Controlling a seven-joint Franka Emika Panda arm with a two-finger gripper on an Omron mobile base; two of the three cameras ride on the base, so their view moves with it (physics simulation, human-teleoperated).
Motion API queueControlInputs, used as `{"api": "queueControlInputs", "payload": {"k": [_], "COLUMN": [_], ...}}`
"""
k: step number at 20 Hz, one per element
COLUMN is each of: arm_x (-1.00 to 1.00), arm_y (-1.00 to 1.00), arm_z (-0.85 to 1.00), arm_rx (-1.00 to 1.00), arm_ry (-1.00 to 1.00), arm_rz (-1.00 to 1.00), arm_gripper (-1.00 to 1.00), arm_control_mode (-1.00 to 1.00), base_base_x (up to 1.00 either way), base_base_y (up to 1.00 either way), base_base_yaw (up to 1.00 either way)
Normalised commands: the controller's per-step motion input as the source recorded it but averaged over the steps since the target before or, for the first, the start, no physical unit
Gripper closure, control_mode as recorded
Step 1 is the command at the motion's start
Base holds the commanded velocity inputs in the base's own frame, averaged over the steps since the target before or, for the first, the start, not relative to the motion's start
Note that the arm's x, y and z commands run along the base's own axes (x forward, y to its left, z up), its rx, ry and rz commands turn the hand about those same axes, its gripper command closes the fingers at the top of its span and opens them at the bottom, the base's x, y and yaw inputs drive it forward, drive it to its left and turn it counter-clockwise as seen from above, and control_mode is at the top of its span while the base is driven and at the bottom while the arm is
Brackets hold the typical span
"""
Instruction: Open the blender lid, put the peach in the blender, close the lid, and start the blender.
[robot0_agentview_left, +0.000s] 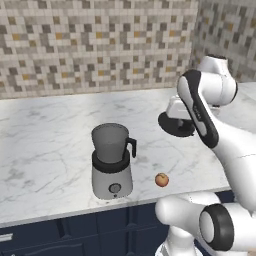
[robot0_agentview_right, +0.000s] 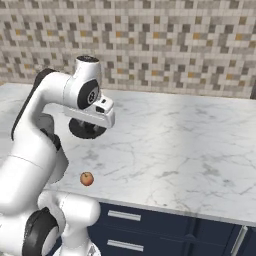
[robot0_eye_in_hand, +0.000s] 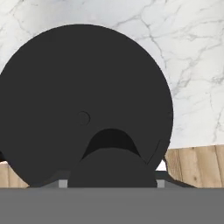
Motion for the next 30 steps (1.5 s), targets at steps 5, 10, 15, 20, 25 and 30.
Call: {"api": "queueControlInputs", "payload": {"k": [5, 10, 15, 20, 25, 30], "arm_x": [0.08, 0.43, 0.58, 0.61, 0.51, 0.37], "arm_y": [-1.0, -1.0, -0.99, -0.26, 0.0, 0.0], "arm_z": [-1.0, -1.0, -0.98, -0.68, -0.65, -0.62], "arm_rx": [0.0, 0.0, 0.0, 0.0, 0.0, 0.0], "arm_ry": [0.12, 0.19, 0.14, 0.01, 0.0, 0.0], "arm_rz": [-0.21, -0.24, -0.15, -0.01, 0.0, 0.0], "arm_gripper": [1.0, 1.0, 1.0, 1.0, 1.0, -1.0], "arm_control_mode": [-1.0, -1.0, -1.0, -1.0, -1.0, -1.0], "base_base_x": [0.0, 0.0, 0.0, 0.0, 0.0, 0.0], "base_base_y": [0.0, 0.0, 0.0, 0.0, 0.0, 0.0], "base_base_yaw": [0.0, 0.0, 0.0, 0.0, 0.0, 0.0]}}
